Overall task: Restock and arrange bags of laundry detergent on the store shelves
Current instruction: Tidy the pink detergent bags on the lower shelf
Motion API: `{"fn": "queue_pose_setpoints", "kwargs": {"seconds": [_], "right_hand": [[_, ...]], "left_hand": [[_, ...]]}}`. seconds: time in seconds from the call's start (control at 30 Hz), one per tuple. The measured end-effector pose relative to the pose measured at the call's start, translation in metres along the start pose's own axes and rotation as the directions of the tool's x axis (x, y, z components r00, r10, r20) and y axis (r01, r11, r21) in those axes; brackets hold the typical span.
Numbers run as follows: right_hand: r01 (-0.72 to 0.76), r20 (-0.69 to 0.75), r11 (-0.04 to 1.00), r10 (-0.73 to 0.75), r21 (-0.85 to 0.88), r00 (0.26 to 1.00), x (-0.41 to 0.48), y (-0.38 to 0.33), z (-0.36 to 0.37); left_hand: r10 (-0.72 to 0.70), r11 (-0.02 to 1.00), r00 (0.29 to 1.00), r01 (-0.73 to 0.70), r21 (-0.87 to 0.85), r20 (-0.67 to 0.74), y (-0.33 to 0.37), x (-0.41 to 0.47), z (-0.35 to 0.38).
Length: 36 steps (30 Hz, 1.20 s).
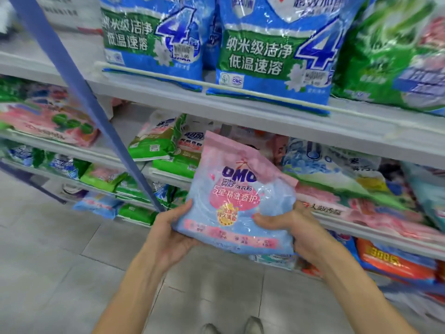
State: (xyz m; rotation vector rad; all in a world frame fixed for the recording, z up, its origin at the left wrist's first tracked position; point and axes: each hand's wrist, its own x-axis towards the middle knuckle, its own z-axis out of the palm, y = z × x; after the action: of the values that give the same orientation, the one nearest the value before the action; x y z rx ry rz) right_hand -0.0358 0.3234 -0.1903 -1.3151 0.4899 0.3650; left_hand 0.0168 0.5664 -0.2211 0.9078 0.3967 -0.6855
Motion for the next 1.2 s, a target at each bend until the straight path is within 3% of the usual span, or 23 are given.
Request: {"fn": "queue_pose_setpoints", "kwargs": {"seconds": [0.13,0.2,0.27,0.5,0.67,0.87,0.97,1.07,1.2], "right_hand": [[0.111,0.06,0.989,-0.106,-0.095,0.993,-0.053,-0.015,-0.015],[0.134,0.054,0.985,-0.128,-0.113,0.99,-0.081,-0.02,-0.021],[0.169,0.008,0.981,-0.169,-0.094,0.986,-0.107,-0.024,-0.027],[0.262,-0.285,0.961,-0.276,-0.085,0.918,-0.194,-0.027,-0.091],[0.348,-0.453,0.929,-0.365,-0.124,0.813,-0.273,-0.018,-0.162],[0.49,-0.579,0.856,-0.487,-0.165,0.655,-0.384,-0.002,-0.255],[0.522,-0.605,0.835,-0.508,-0.172,0.613,-0.432,0.002,-0.294],[0.561,-0.626,0.811,-0.527,-0.167,0.575,-0.467,0.008,-0.328],[0.614,-0.667,0.784,-0.504,-0.087,0.549,-0.494,0.018,-0.37]], "left_hand": [[-0.082,0.984,0.974,0.046,0.171,0.211,0.01,-0.034,0.001],[-0.099,0.949,0.964,0.017,0.315,0.247,0.007,-0.049,0.02],[-0.071,0.886,0.973,-0.04,0.461,0.22,0.001,-0.066,0.049],[0.023,0.786,0.938,-0.231,0.573,0.347,-0.037,-0.103,0.14],[-0.019,0.773,0.875,-0.294,0.563,0.484,-0.086,-0.12,0.228],[-0.012,0.789,0.786,-0.373,0.489,0.618,-0.169,-0.158,0.339],[0.031,0.788,0.758,-0.419,0.45,0.652,-0.211,-0.176,0.386],[0.099,0.793,0.753,-0.454,0.405,0.65,-0.251,-0.188,0.425],[0.095,0.851,0.774,-0.389,0.353,0.626,-0.289,-0.198,0.47]]}}
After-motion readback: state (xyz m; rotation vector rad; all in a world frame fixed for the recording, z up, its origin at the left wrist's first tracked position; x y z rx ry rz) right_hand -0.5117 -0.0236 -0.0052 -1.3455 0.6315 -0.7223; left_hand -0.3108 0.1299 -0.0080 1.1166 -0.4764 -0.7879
